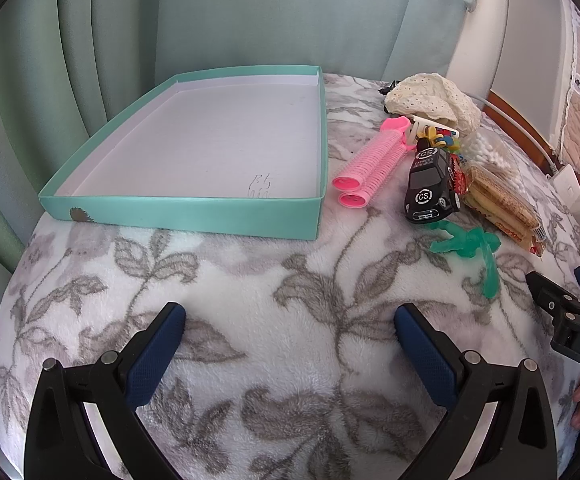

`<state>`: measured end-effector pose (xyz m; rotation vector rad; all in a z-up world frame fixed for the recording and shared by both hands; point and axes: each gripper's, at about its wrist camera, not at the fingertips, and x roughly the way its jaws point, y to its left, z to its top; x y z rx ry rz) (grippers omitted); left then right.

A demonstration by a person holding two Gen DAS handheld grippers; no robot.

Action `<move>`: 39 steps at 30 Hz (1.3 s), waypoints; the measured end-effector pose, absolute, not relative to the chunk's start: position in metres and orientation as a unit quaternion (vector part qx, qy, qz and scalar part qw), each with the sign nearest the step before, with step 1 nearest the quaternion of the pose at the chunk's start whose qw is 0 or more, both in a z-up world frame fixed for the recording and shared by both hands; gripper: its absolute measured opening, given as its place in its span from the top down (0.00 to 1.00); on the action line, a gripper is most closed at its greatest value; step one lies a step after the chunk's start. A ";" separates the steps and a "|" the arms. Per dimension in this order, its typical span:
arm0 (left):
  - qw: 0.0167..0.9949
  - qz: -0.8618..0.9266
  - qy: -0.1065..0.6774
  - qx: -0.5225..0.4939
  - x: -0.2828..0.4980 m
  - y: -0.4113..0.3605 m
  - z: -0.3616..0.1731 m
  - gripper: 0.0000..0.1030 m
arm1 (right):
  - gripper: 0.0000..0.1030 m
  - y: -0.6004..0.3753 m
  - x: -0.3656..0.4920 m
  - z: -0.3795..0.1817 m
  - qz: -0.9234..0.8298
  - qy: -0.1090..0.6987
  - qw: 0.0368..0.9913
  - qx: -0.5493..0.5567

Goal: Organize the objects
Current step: 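Reach both grippers toward the snack bar and green toy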

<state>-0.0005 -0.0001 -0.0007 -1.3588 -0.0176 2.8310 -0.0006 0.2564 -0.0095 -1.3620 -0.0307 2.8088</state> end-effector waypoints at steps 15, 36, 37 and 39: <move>0.018 0.883 -0.027 -0.468 -0.008 -0.009 0.008 0.00 | 0.00 0.259 -0.005 -0.008 0.898 -0.007 0.006 -0.439; 0.066 0.879 -0.033 -0.472 -0.026 0.015 0.025 0.00 | 0.00 0.221 -0.049 0.013 0.896 -0.009 -0.092 -0.434; 0.066 0.879 -0.029 -0.471 -0.026 0.016 0.025 0.00 | 0.00 0.218 -0.052 0.012 0.894 -0.011 -0.094 -0.437; 0.066 0.880 -0.024 -0.470 -0.025 0.018 0.025 0.00 | 0.00 0.217 -0.056 0.011 0.893 -0.011 -0.094 -0.439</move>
